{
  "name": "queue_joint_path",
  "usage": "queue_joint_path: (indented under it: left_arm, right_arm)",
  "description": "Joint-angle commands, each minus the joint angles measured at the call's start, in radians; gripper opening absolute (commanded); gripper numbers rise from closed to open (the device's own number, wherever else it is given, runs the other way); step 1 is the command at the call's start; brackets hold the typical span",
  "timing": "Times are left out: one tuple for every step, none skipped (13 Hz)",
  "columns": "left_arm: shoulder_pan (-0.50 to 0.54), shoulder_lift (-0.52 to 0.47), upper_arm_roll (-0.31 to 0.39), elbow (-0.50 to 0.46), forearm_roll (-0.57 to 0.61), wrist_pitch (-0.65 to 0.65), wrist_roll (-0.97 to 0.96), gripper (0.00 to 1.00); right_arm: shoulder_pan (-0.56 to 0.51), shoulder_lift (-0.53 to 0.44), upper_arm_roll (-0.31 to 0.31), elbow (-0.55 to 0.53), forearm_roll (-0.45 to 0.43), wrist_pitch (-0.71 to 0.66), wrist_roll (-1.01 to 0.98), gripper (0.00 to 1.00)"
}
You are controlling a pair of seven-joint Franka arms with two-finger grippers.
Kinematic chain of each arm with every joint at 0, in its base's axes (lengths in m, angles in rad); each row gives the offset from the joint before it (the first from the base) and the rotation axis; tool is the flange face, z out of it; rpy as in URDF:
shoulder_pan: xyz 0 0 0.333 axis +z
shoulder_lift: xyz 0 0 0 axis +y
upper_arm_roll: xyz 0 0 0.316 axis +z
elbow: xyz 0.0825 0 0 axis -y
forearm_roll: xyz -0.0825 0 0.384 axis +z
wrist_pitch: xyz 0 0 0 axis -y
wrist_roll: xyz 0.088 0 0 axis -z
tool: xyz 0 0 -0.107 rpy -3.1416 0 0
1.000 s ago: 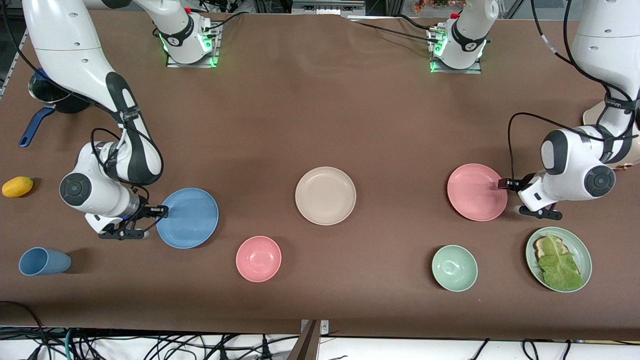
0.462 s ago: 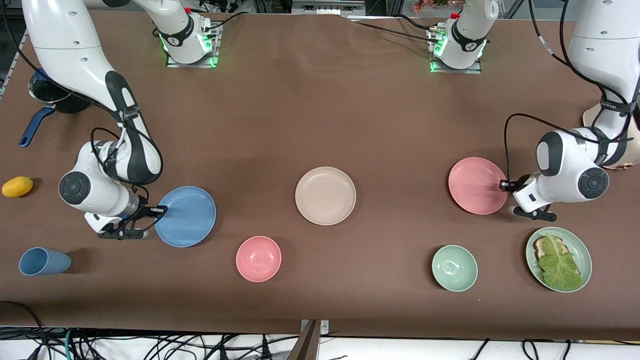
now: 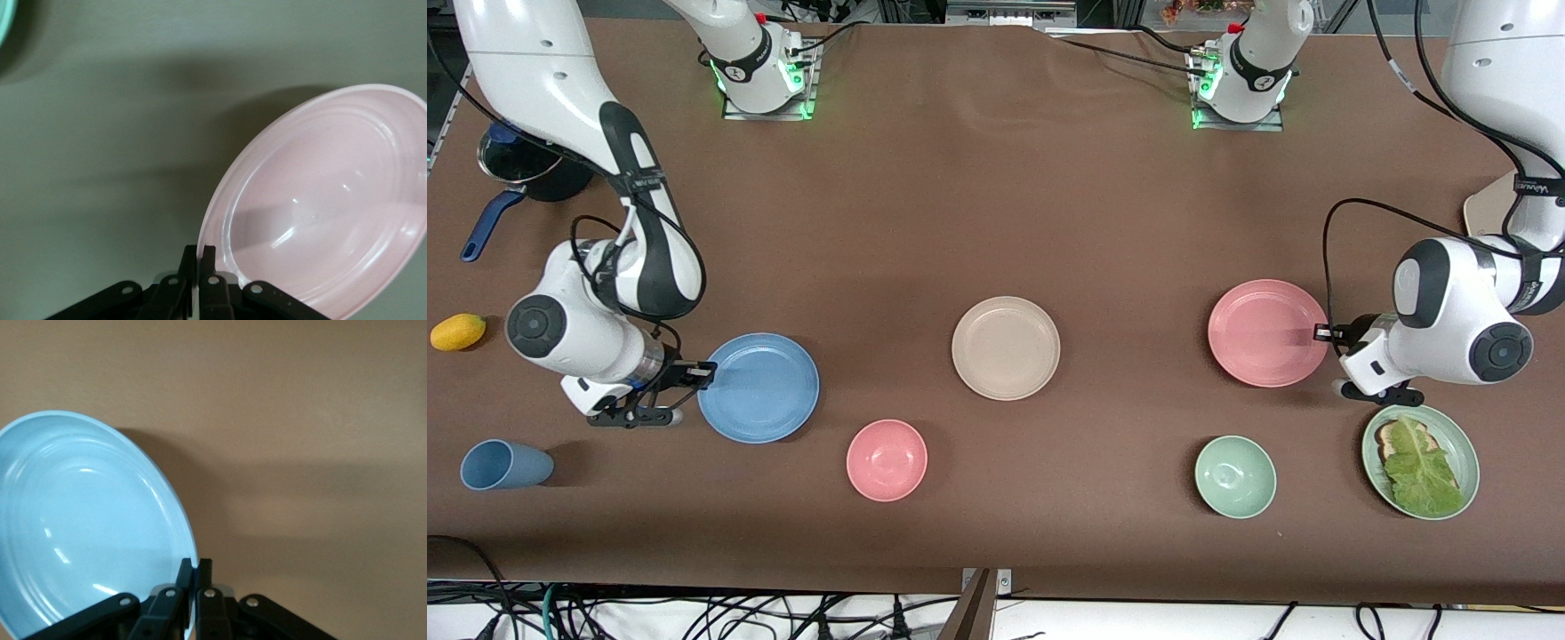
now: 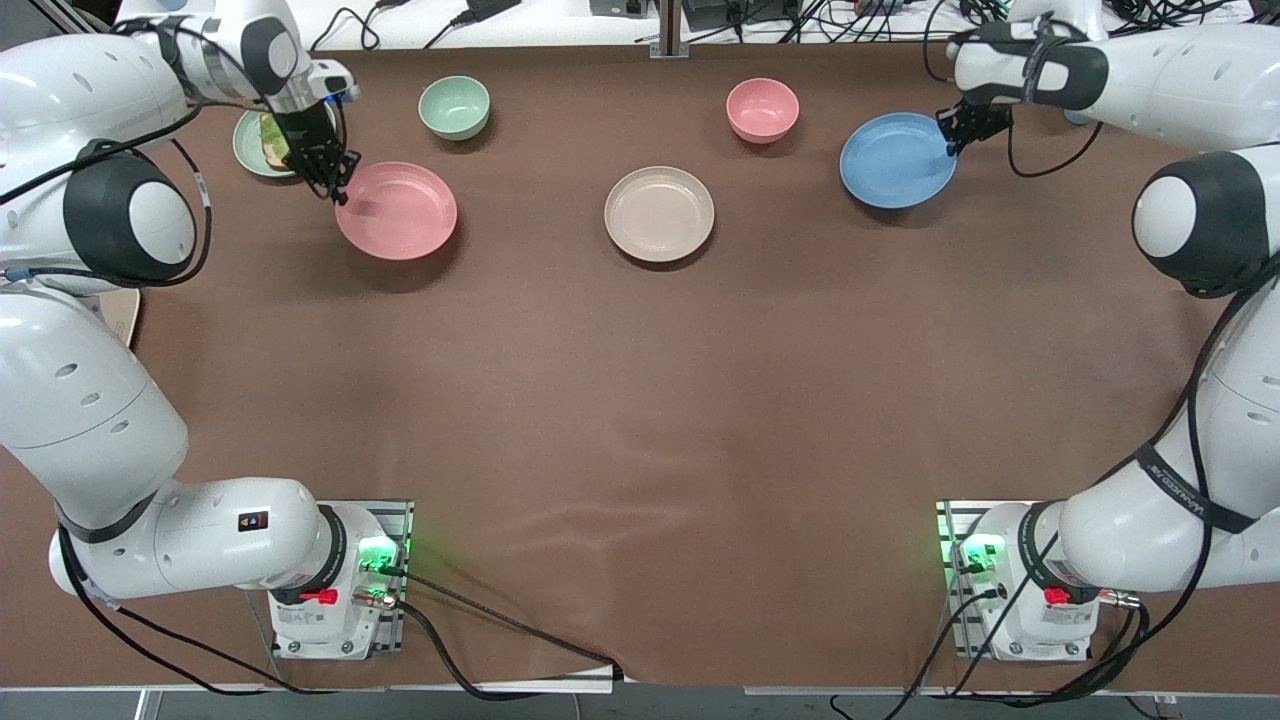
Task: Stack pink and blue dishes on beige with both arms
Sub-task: 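Grasp the blue plate with the right gripper while the left gripper grasps the pink plate, then set the pink plate on the beige plate with the left gripper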
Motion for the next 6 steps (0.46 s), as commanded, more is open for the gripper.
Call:
queue_joint_path:
  left_arm:
    - [-0.016,-0.005,-0.083,0.102,-0.050,-0.130,-0.168,0.00]
    - [-0.025,-0.005,-0.138,0.121,-0.054,-0.143,-0.272,0.00]
    - [-0.042,0.001,-0.179,0.122,-0.054,-0.141,-0.380,0.00]
    - [-0.083,0.012,-0.207,0.122,-0.055,-0.134,-0.464,0.00]
    - [-0.141,0.033,-0.209,0.132,-0.063,-0.132,-0.523,0.00]
    - [-0.195,0.054,-0.209,0.157,-0.084,-0.129,-0.583,0.00]
  right_arm:
    - [-0.009,-0.066,0.016,0.032,0.013,-0.099,-0.017,0.00]
    - [-0.009,-0.093,0.016,0.032,0.039,-0.124,-0.018,0.00]
    - [-0.009,-0.128,0.017,0.034,0.082,-0.160,-0.023,0.00]
    - [-0.009,-0.156,0.016,0.037,0.093,-0.197,-0.026,0.00]
    - [-0.009,-0.178,0.017,0.049,0.095,-0.230,-0.026,0.00]
    - [-0.007,-0.187,0.017,0.061,0.095,-0.257,-0.029,0.00]
